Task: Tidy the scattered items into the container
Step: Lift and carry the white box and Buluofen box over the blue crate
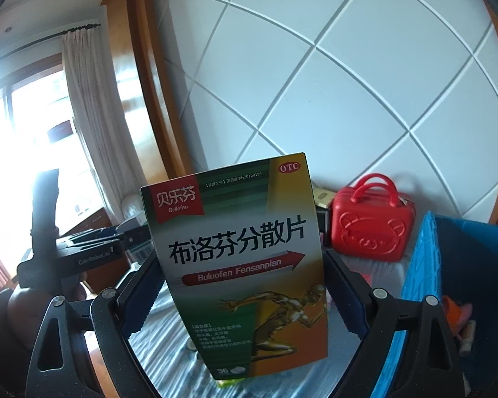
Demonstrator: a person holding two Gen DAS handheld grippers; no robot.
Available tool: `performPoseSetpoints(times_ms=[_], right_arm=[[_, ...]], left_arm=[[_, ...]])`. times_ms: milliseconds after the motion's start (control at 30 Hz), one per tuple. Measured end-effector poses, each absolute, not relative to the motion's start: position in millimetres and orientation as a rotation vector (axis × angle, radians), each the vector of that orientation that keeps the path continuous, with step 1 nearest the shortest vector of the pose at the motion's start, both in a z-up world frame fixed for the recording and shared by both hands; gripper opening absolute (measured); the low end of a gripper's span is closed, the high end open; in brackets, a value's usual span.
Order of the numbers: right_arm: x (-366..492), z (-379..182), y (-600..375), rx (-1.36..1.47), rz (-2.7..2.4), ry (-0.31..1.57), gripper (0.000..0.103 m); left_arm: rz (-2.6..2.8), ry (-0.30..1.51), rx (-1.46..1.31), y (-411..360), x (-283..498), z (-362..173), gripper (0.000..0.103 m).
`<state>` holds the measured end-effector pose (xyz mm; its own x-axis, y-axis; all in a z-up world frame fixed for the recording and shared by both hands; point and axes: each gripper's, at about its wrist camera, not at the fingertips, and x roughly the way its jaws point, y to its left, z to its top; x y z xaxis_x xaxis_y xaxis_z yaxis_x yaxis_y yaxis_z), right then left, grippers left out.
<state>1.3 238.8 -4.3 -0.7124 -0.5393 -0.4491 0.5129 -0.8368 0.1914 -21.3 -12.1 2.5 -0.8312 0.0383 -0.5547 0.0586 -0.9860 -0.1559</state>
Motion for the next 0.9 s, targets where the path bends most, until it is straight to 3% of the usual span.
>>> performPoseSetpoints(times_ms=[900], right_arm=[[-2, -16, 371, 0.671, -2.705, -0.240, 0.092]], left_arm=[[-3.170, 0.046, 1.021, 127, -82, 15, 0.052]])
